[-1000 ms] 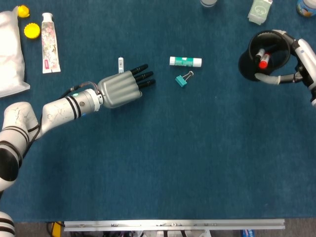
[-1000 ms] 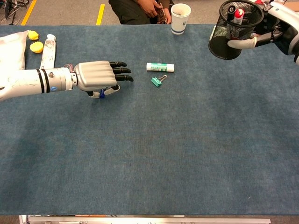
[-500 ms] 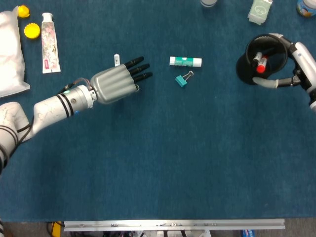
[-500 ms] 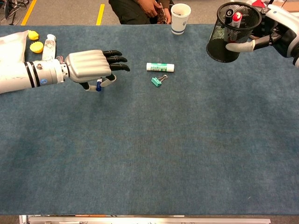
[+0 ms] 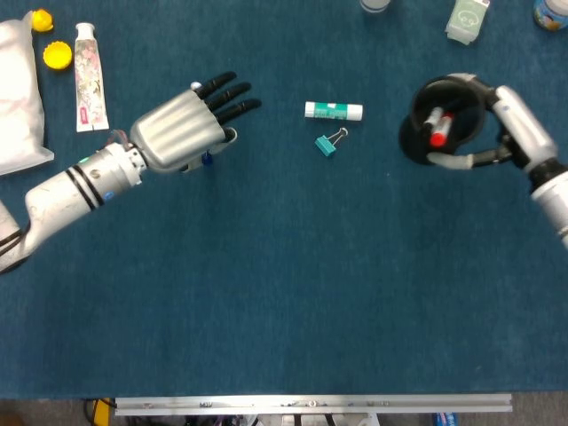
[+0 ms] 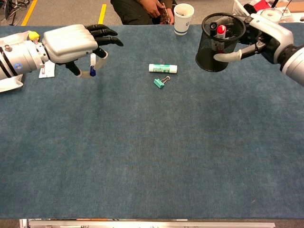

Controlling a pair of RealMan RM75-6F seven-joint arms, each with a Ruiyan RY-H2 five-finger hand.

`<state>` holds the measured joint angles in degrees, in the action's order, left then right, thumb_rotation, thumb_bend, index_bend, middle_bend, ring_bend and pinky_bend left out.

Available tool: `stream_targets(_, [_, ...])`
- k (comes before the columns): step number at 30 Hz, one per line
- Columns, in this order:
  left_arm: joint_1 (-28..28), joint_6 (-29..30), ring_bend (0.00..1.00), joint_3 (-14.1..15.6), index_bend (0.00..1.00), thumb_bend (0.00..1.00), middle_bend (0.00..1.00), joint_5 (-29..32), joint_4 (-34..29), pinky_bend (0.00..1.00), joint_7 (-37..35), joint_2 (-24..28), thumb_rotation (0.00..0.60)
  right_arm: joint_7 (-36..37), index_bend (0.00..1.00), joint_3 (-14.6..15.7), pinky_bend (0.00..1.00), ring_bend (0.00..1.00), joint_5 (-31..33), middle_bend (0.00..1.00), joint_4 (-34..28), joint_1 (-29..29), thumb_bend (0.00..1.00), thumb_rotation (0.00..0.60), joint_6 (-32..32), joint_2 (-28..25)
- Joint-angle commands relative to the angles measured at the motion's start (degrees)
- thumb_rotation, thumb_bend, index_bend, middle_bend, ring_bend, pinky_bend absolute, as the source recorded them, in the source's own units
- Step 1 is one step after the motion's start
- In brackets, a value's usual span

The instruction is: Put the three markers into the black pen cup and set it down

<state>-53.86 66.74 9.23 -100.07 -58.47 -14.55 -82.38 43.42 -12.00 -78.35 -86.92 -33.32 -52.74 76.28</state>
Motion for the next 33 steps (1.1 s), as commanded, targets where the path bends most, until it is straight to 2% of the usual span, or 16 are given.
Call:
stream_targets(1, [1.7,1.7,0.00,-2.7,0.65,0.30,0.12,3.3,-9.1,0.08,-2.8,6.1,0.600,-1.4,0.39,-0.3,0.31,0.28,0.7,0.35,0.6,-1.2,0.17,0.600,0.8,1.8])
stream_targets(10, [3.4,1.6,0.00,-4.4,0.66,0.30,0.12,4.9,-20.8,0.09,-5.8,13.1,0.600,-5.0,0.39,-1.0,0.31,0.28,2.1,0.35,2.4,-3.6,0.17,0.600,2.1,6.1])
stream_targets(16, [4.2,0.3,0.00,-5.7,0.66,0.30,0.13,6.4,-27.3,0.10,-11.5,16.9,0.600,-8.1,0.39,-1.3,0.31,0.28,1.9,0.35,4.1,-5.5,0.17,0.600,2.4,9.3])
stream_targets(33, [4.8,-3.0,0.00,-8.6,0.66,0.30,0.13,7.1,-34.7,0.10,-24.9,22.3,0.600,-13.4,0.39,-2.2,0.31,0.28,1.7,0.35,11.5,-10.8,0.17,0.600,2.8,20.8])
